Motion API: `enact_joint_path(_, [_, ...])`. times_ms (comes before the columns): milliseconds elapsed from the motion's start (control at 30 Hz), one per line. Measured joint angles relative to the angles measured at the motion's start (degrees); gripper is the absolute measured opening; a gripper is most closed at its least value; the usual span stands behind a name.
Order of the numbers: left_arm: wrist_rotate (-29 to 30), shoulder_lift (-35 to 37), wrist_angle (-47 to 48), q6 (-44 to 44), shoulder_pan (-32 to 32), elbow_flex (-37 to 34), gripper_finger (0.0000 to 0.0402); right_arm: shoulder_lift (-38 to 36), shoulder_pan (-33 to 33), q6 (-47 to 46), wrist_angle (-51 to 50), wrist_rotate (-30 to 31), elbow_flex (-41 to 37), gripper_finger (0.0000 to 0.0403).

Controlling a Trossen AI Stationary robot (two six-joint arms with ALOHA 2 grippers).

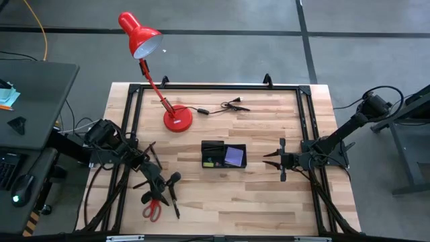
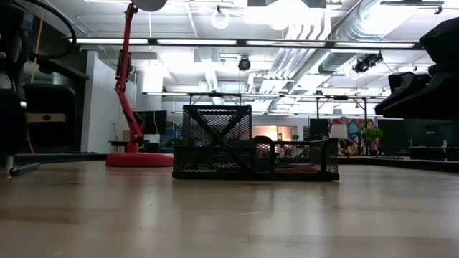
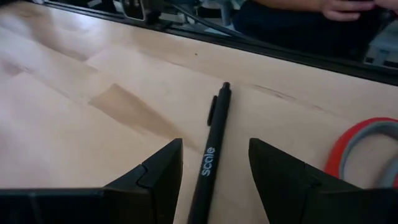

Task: Pick and place office supplies into organizer
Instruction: Put the bottom black pen into the black desk organizer

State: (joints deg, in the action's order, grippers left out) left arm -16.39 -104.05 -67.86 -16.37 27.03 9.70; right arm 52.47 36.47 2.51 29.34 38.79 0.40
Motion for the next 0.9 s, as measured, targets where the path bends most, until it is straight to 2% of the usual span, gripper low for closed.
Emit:
enact_joint_path(500, [0.56,-0.02,9.07,-0.43,0.0,4.26,0.0172,0.0,0.02,-0.08,0.0,0.0,0.0,0.0087])
enact_joint_path(800, [1.02,-4.31,3.22,-1.42,-0.04,4.28,0.0171,0.0,0.01,-0.07,0.0,0.01,0.0,0.0087])
enact_joint_path(900, [0.71,-5.03,2.37,-1.84,-0.04,4.28,0.0159,0.0,0.01,-0.06,0.0,0.0,0.0,0.0087])
